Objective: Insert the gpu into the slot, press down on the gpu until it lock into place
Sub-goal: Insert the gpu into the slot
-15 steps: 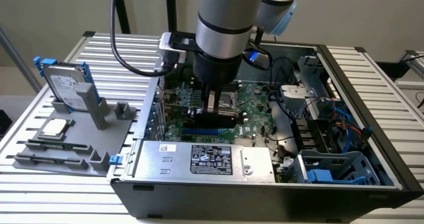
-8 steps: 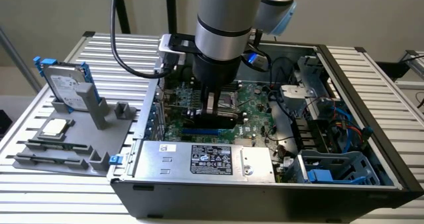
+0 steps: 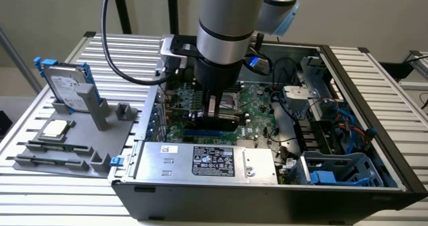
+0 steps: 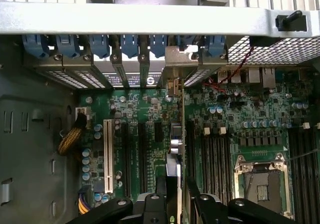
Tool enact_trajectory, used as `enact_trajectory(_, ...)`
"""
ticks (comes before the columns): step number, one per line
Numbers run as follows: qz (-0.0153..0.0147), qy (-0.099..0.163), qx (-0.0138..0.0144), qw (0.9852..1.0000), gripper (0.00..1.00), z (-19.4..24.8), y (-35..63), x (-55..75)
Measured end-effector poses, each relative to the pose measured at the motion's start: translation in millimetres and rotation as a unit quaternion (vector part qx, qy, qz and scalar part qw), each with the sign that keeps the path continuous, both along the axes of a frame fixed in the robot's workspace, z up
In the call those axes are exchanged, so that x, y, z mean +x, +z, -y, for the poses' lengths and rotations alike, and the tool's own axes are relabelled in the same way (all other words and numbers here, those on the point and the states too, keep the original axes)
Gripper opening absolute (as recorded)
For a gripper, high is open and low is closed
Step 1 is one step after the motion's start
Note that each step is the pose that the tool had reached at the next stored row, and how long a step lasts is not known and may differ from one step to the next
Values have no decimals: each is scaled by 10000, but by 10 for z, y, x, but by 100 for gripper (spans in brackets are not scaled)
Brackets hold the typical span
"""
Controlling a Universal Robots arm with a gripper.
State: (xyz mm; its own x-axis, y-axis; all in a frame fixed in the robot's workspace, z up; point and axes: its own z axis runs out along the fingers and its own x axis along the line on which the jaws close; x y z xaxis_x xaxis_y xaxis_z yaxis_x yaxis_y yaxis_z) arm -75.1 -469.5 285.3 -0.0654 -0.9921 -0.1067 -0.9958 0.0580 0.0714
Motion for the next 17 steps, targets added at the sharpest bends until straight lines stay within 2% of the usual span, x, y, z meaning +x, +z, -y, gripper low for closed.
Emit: enact_trajectory(17, -11, 181, -5, 9998, 26, -21, -29, 0)
